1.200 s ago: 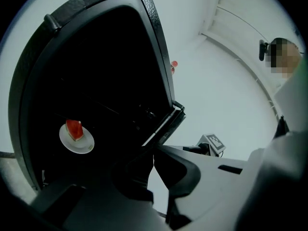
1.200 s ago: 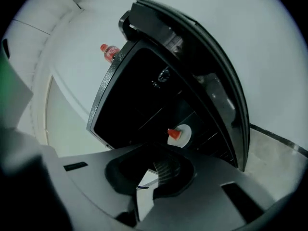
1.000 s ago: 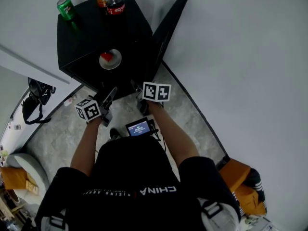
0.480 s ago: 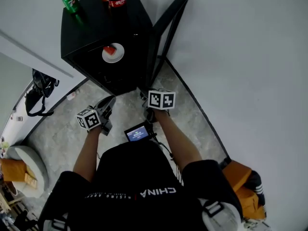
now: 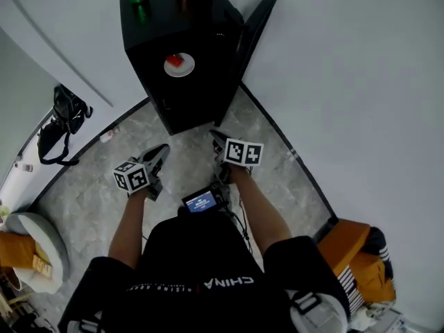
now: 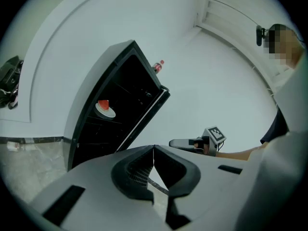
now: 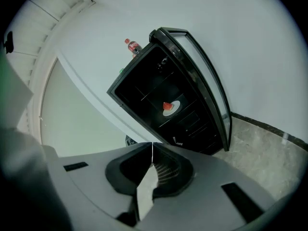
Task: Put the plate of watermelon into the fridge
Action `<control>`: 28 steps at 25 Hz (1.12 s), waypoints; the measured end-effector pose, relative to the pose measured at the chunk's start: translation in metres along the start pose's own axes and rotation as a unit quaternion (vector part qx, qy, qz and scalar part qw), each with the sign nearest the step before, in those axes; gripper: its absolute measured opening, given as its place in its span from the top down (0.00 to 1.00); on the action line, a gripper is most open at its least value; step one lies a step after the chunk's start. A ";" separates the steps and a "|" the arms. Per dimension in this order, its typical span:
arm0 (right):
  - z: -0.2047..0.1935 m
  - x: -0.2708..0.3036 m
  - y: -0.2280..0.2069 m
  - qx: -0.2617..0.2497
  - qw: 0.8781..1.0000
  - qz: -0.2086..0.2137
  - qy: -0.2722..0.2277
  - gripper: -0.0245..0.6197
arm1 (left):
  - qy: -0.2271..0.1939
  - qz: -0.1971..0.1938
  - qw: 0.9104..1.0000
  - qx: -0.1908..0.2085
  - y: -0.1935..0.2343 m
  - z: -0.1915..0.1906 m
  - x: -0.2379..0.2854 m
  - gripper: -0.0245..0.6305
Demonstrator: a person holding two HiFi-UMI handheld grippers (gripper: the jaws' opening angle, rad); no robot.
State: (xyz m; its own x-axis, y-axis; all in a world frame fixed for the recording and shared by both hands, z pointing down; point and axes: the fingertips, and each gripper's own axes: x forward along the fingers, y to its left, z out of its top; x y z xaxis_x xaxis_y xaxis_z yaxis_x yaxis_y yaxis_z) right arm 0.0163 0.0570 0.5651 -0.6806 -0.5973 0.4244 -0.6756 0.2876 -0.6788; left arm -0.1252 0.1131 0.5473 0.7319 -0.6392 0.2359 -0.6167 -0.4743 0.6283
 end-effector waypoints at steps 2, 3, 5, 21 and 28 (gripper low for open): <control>-0.021 -0.009 0.012 -0.004 1.000 -0.005 -0.002 0.93 | 0.001 -0.006 1.000 0.000 -0.004 -0.012 -0.017 0.94; -0.031 -0.014 0.017 -0.004 1.000 -0.008 -0.003 0.93 | 0.003 -0.009 1.000 0.000 -0.006 -0.018 -0.024 0.94; -0.048 -0.027 0.026 -0.005 1.000 -0.015 -0.004 0.94 | 0.006 -0.014 1.000 -0.001 -0.012 -0.030 -0.036 0.94; -0.074 -0.084 0.029 -0.035 0.999 0.007 0.024 0.94 | -0.021 0.016 1.000 0.007 -0.065 -0.059 -0.024 0.94; -0.060 -0.093 0.019 -0.055 0.998 0.027 0.036 0.94 | -0.035 0.023 0.999 0.022 -0.088 -0.053 -0.004 0.94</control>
State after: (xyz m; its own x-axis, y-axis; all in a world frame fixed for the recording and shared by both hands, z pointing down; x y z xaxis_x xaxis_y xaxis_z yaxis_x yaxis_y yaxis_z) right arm 0.0493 0.1627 0.5485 -0.7323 -0.5254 0.4332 -0.6619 0.3998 -0.6340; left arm -0.0583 0.1899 0.5305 0.6816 -0.7009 0.2102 -0.6625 -0.4690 0.5841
